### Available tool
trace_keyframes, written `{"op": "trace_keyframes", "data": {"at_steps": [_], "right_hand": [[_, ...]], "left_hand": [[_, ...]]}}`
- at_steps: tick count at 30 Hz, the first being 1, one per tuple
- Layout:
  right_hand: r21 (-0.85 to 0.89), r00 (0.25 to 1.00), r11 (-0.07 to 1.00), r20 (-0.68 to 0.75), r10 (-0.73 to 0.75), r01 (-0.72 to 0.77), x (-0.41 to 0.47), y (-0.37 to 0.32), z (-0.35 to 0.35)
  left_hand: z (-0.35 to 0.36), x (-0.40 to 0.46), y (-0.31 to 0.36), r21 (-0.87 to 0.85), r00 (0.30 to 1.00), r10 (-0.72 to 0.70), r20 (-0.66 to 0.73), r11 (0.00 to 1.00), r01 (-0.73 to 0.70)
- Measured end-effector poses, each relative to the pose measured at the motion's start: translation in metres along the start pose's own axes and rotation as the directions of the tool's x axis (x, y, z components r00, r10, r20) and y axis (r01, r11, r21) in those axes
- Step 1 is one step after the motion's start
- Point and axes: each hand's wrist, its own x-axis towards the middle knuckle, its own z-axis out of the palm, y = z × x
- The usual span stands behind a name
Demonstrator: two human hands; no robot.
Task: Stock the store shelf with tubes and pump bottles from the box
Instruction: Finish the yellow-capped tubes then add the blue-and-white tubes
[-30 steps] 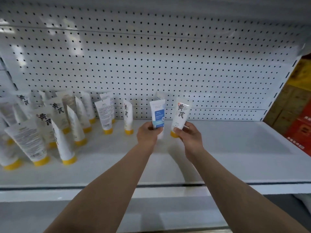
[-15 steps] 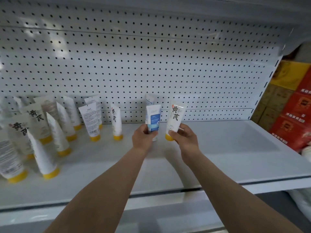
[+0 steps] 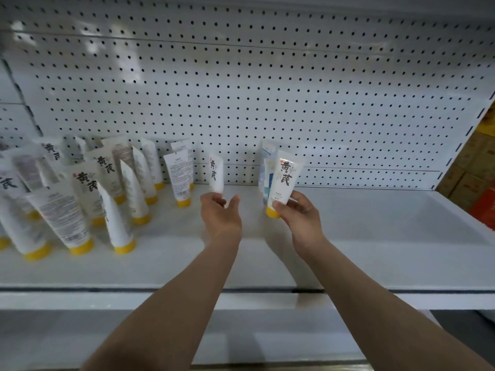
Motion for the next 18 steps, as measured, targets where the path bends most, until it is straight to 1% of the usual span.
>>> {"op": "trace_keyframes", "data": {"at_steps": [4,7,8,10,12,14,18], "right_hand": [[-0.013,1.0,1.0,0.009,0.021,-0.021,-0.001,0.005,0.01],[-0.023,1.0,0.999,0.016,0.024,-0.023,-0.002,0.007,0.015],[-0.018,1.0,1.0,0.018,0.019,-0.019,-0.003,0.007,0.016],[-0.011,1.0,1.0,0.021,0.014,-0.014,-0.003,0.007,0.016],[-0.02,1.0,1.0,0.021,0.014,-0.014,-0.002,0.006,0.016],[-0.02,1.0,1.0,0.017,0.017,-0.016,-0.001,0.006,0.016],[-0.011,1.0,1.0,0.014,0.021,-0.021,-0.002,0.008,0.015]], "left_hand": [[-0.01,0.015,-0.001,0.008,0.998,0.017,-0.057,1.0,-0.017],[-0.013,0.025,-0.005,0.096,0.995,0.065,-0.076,0.994,-0.058],[-0.013,0.028,-0.006,0.123,0.994,0.084,-0.066,0.99,-0.075],[-0.013,0.032,-0.007,0.118,0.995,0.1,-0.025,0.988,-0.097],[-0.011,0.035,-0.006,0.073,0.997,0.078,0.015,0.994,-0.079],[-0.009,0.037,-0.005,0.063,0.997,0.047,0.054,0.997,-0.05],[-0.006,0.043,-0.007,0.11,0.996,0.058,0.07,0.992,-0.066]]}}
